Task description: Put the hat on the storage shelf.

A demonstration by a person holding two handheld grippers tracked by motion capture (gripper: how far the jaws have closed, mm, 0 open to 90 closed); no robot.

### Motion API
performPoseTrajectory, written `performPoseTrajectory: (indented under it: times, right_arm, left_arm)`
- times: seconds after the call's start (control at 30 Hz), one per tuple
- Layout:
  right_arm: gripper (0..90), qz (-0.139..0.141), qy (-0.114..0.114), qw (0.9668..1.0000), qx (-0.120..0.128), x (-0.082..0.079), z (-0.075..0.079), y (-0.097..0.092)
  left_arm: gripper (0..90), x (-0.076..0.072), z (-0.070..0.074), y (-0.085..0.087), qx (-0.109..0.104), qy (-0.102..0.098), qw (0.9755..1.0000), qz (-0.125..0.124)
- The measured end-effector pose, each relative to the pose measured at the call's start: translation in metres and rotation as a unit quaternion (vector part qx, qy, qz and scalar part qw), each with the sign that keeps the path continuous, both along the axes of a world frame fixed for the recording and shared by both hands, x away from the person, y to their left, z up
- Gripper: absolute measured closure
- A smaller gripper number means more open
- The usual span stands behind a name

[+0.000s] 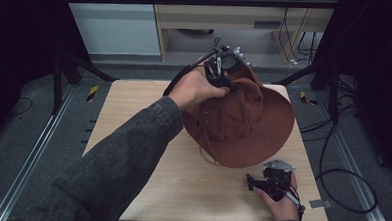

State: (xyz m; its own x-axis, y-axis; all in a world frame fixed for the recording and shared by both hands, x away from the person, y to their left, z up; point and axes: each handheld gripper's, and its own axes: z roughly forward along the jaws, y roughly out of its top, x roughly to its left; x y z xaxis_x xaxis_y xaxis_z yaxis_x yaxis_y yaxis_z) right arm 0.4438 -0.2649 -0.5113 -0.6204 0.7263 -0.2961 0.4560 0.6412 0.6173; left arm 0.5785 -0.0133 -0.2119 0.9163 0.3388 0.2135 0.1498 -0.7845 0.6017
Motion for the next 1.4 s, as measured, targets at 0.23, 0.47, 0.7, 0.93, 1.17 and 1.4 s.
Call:
performPoseTrajectory:
  times: [0.23,0.47,0.7,0.93,1.17,1.4]
  right_arm:
    - [0.7,0.0,0.0,1.0,0.0,0.0,0.0,0.0]
    - [0.7,0.0,0.0,1.0,0.0,0.0,0.0,0.0]
    - [0.7,0.0,0.0,1.0,0.0,0.0,0.0,0.0]
    - [0.7,0.0,0.001,1.0,0.001,0.0,0.0,0.0]
    - [0.7,0.0,0.0,1.0,0.001,0.0,0.0,0.0]
    - [0.7,0.008,-0.004,0.9999,-0.008,0.002,0.001,-0.002]
  left_arm:
    - [76.8,0.0,-0.002,0.001,-0.008,-0.004,0.9999,0.006]
    - [64.9,-0.001,-0.002,0.005,-0.019,-0.008,0.9997,0.013]
    - [54.7,-0.004,0.0,0.009,-0.03,-0.017,0.9992,0.019]
    - [44.0,-0.008,0.001,0.013,-0.036,-0.026,0.9987,0.023]
    - [27.6,-0.012,-0.003,0.018,-0.049,-0.034,0.998,0.019]
    - [16.2,-0.019,-0.004,0.024,-0.054,-0.033,0.9978,0.018]
